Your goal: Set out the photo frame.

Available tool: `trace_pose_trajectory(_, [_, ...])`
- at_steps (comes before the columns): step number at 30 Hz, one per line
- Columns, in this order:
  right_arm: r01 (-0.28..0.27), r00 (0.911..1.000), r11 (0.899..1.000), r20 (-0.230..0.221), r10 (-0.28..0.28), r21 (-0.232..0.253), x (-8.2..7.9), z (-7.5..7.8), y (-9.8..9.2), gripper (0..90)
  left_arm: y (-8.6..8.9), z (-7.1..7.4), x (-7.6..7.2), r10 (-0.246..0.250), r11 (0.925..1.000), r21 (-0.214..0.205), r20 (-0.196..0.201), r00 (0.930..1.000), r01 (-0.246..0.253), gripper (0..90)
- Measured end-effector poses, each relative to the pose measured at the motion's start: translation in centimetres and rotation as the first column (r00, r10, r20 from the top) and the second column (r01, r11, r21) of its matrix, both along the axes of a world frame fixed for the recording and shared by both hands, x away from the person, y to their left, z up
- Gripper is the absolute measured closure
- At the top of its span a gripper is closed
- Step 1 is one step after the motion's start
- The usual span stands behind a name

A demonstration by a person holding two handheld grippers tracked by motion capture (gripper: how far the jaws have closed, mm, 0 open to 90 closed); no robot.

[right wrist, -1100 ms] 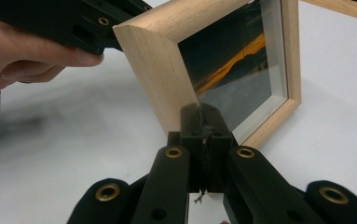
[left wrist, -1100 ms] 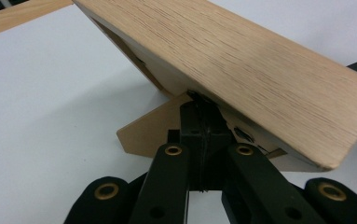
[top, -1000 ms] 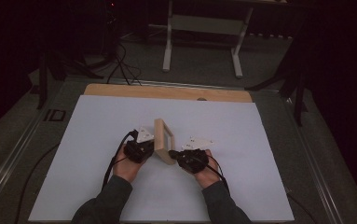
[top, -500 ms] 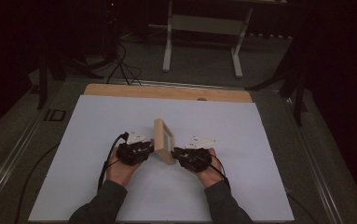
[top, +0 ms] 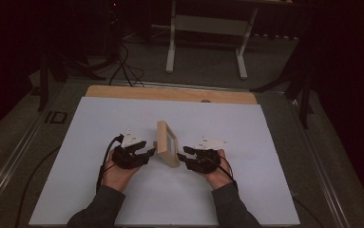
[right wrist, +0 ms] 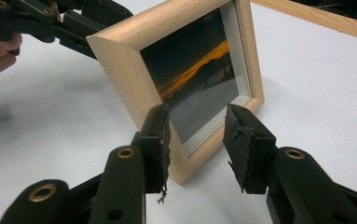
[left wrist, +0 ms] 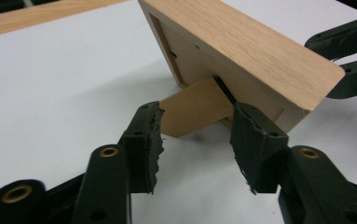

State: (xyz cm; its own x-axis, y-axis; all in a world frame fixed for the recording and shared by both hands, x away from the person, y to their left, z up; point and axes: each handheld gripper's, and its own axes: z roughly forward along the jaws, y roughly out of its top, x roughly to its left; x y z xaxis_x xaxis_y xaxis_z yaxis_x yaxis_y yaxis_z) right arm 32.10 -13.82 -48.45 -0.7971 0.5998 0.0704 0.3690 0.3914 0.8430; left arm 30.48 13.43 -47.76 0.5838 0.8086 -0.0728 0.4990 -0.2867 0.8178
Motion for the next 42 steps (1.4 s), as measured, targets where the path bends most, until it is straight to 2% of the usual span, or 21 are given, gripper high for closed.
trace_pose_trajectory(10, [0.002,1.0000,1.000,-0.003,-0.002,-0.001,0.1,0.0,-0.1,58.4,0.6,1.4,-0.7,0.003,0.9990,-0.046,0.028,0.9996,-0.001,49.6])
trace_pose_trajectory(14, [0.000,1.0000,1.000,-0.002,0.000,-0.001,0.1,0.0,0.0,57.9,0.5,1.8,-0.9,-0.007,0.9973,-0.073,0.021,0.9997,0.009,47.9])
trace_pose_trajectory(29, [0.009,0.9999,1.000,-0.012,-0.009,-0.002,0.2,-0.2,-0.2,56.7,-1.1,2.9,-1.4,-0.036,0.9960,-0.081,0.041,0.9985,0.039,40.4])
trace_pose_trajectory(31, [0.008,0.9999,1.000,-0.011,-0.008,-0.003,0.2,-0.2,-0.2,56.7,-1.4,2.9,-1.4,-0.039,0.9958,-0.081,0.044,0.9983,0.042,39.7])
trace_pose_trajectory(37, [0.014,0.9998,1.000,-0.011,-0.014,0.003,0.3,0.0,-0.4,56.6,-2.6,2.7,-1.2,-0.031,0.9984,-0.046,0.048,0.9984,0.033,34.6])
trace_pose_trajectory(42, [0.018,0.9998,1.000,-0.009,-0.018,0.007,0.4,0.0,-0.6,56.3,-3.5,2.3,-0.6,-0.027,0.9984,-0.049,0.035,0.9990,0.029,32.2])
